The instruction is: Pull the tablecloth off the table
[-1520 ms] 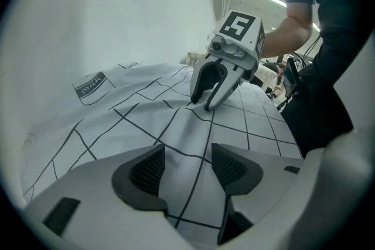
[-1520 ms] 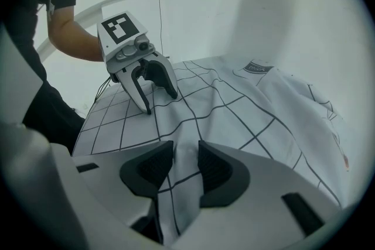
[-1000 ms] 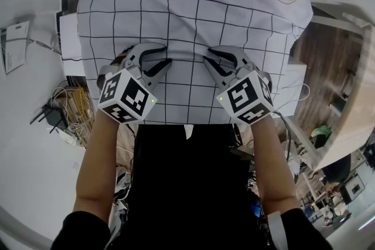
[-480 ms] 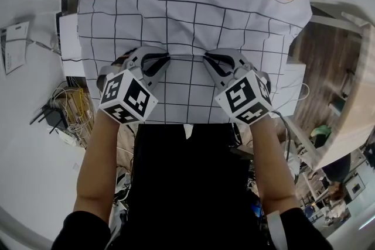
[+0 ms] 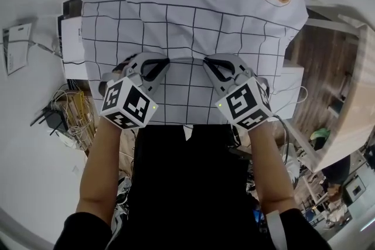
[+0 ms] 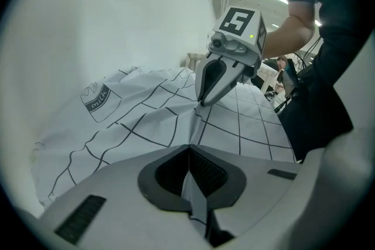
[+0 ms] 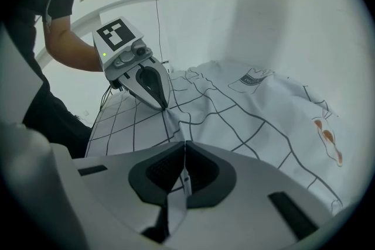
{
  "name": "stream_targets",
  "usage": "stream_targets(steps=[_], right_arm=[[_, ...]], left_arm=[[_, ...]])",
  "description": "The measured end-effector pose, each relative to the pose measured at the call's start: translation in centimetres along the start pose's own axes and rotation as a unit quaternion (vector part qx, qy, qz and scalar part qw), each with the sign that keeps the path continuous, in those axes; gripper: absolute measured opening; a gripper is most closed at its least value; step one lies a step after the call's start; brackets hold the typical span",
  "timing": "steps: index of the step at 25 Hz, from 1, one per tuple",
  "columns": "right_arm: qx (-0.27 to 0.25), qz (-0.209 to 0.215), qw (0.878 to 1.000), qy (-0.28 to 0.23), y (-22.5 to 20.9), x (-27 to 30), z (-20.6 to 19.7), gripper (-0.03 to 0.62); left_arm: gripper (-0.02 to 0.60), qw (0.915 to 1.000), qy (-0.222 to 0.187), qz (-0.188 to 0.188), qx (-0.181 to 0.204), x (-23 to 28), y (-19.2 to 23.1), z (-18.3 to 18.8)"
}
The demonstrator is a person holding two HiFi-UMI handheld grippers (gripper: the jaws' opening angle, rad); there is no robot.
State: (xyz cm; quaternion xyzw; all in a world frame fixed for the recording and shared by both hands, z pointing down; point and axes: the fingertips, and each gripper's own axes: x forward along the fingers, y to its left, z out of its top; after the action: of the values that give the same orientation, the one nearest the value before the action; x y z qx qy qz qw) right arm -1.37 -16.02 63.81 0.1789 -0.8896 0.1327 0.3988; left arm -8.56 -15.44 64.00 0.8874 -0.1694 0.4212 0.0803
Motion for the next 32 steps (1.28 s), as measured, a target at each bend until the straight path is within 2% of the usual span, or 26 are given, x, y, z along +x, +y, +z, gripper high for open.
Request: stream_targets(steps=[14,24,32], right_arm=[[-0.008,-0.010,0.999,-0.044,-0.5,-4.5,4.2,0.020],[-0.013,-0.017,0.996,-0.086,-2.1,-7.1,8.9,0.020],[-0.039,-0.030,0.992,-0.113,-2.7,-10.0,12.4,0.020]], left_arm=[[0.014,0.9984,-0.039,0.037,-0.019,-4.4,1.2,4.1],[0.014,0.9959,-0.055,0.071,-0.014,-7.9,3.8,7.2],[0.014,0.9918,-0.076,0.102,-0.009,-11.2,4.9,10.2]])
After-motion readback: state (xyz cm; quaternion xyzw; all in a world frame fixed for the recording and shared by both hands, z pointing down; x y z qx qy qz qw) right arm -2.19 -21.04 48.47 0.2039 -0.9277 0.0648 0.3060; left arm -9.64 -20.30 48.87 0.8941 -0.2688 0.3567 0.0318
